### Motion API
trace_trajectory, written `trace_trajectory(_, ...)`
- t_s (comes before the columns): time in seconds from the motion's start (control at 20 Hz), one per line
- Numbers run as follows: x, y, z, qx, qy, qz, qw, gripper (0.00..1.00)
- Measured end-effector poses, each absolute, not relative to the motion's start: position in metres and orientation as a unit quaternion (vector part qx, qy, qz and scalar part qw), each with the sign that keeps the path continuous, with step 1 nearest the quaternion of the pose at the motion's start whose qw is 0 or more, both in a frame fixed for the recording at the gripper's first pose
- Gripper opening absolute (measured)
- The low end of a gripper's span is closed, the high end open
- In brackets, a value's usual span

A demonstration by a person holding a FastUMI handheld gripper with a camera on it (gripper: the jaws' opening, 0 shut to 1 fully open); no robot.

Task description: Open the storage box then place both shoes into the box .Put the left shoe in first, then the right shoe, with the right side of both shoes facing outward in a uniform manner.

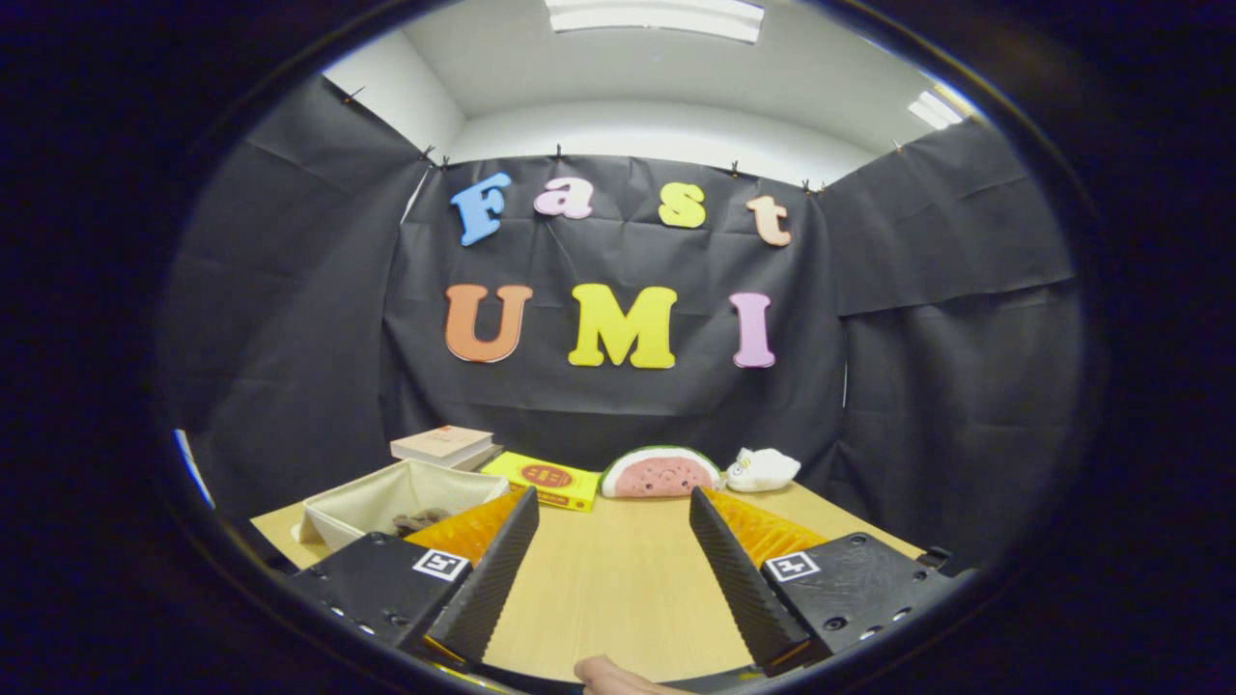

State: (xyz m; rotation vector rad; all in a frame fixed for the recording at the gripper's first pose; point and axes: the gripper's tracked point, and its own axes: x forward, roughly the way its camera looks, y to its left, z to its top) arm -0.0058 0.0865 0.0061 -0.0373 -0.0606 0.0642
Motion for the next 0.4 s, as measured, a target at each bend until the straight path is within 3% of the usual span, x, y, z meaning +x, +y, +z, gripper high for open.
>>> trace_trajectory(0.4,0.002,0.073,-0.013,-0.013,-0.012,0.019,1.000,0.96)
